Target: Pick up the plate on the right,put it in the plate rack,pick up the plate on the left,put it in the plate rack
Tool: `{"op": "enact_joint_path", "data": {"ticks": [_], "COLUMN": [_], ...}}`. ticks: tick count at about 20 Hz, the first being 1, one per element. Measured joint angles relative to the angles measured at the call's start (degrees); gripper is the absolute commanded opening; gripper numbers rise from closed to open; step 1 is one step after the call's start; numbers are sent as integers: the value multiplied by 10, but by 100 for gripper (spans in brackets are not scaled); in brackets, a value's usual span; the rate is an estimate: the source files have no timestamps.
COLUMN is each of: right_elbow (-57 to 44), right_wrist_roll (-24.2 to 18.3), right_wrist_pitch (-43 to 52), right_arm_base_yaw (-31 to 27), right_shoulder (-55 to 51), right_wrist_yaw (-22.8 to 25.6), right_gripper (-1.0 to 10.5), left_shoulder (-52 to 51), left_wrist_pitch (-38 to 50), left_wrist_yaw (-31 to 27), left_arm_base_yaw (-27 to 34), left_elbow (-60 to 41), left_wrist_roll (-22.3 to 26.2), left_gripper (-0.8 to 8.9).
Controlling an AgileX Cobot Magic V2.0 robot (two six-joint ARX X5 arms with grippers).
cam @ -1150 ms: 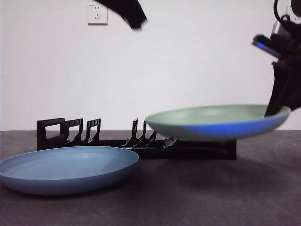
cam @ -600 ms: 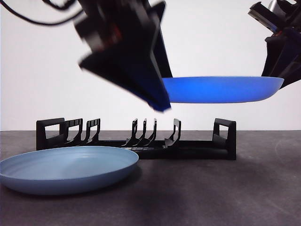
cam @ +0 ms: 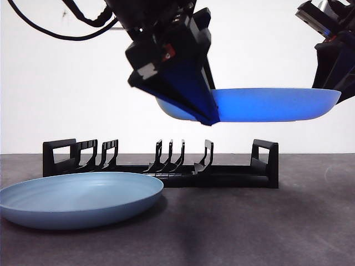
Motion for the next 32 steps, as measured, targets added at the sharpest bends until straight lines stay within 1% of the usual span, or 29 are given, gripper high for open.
{"op": "enact_joint_path", "data": {"ticks": [1,3,6,8,10,11,14,15,16,19,20,21,23,25,27,28,29,32], "right_elbow": [0,0,2,2,2,2,2,2,2,2,2,2,3,4,4,4,4,4], "right_wrist_roll": [0,0,-3,-5,-5,-5,-5,-5,-5,-3,2,6,13,15,16,17,17,17], "right_wrist_pitch": [1,1,5,4,5,4,19,27,33,96,126,155,199,215,216,215,215,215], "right_arm_base_yaw": [0,0,0,1,1,1,0,0,-2,-9,-11,-11,-11,-11,-12,-12,-12,-12], "right_shoulder": [0,0,0,0,0,0,-6,-14,-22,-67,-90,-112,-150,-170,-174,-172,-171,-171], "right_wrist_yaw": [0,0,0,2,1,1,-5,-4,-3,1,13,37,99,142,172,180,182,182], "right_gripper": [-16,-15,-12,-11,16,44,240,278,284,284,283,281,281,281,281,280,280,280], "left_shoulder": [0,0,1,0,0,0,0,0,0,0,0,0,0,-3,-20,-30,-40,-45], "left_wrist_pitch": [-3,-9,-16,-16,-14,-14,-10,-12,-11,-10,-8,-10,-12,-7,-3,-2,4,37], "left_wrist_yaw": [2,14,24,25,24,25,25,19,14,12,12,14,17,30,76,110,147,289], "left_arm_base_yaw": [0,0,-2,-3,-3,-3,-3,-3,-1,2,5,11,37,76,125,155,192,326], "left_elbow": [0,0,0,0,0,0,0,0,0,0,0,5,33,77,107,114,115,115], "left_wrist_roll": [0,0,20,24,28,28,25,17,10,-17,-34,-54,-115,-180,-237,-263,-287,-358], "left_gripper": [-12,-9,-9,-9,-9,-9,-9,-9,-9,-9,-9,-9,-9,-9,-9,-9,-9,-9]}}
